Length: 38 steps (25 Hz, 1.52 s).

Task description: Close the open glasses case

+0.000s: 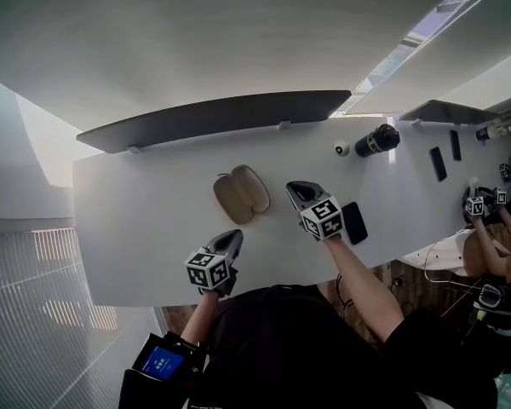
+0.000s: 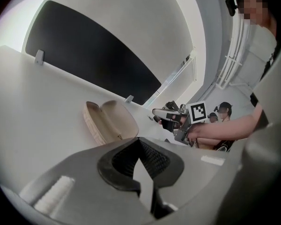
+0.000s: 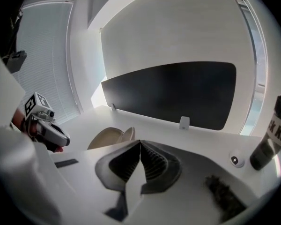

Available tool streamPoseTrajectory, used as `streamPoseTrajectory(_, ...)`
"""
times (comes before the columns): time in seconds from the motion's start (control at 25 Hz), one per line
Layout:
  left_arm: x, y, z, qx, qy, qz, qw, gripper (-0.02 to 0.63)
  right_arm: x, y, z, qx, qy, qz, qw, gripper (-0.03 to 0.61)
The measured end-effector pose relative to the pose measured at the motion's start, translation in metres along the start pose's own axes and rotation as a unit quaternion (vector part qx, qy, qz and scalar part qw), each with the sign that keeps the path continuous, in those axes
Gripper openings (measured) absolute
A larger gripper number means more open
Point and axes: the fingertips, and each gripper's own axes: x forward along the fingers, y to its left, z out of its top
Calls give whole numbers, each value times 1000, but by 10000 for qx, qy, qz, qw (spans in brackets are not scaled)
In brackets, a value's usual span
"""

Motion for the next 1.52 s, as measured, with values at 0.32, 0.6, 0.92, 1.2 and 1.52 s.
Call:
streamPoseTrajectory(0.32,19,25,-6,-253,329,-32,9991,6,55,-5,-1,-87,430,398,9982,8)
streamPoseTrajectory(0.6,36,24,-6,-221,448,-145,9986,6,71,-22,-13,300,639,414,9966,8)
streamPoseTrajectory(0.92,34,35,-9,-396,524,-42,9978,6,84,-15,-10,441,685,596,9949,8)
streamPoseTrajectory(1.2,41,46,-11,-366,592,-18,9976,6,94,-15,-2,477,622,643,9948,6)
streamPoseTrajectory(1.52,42,55,-15,-349,707,0,9969,6,102,-6,1,431,618,788,9940,8)
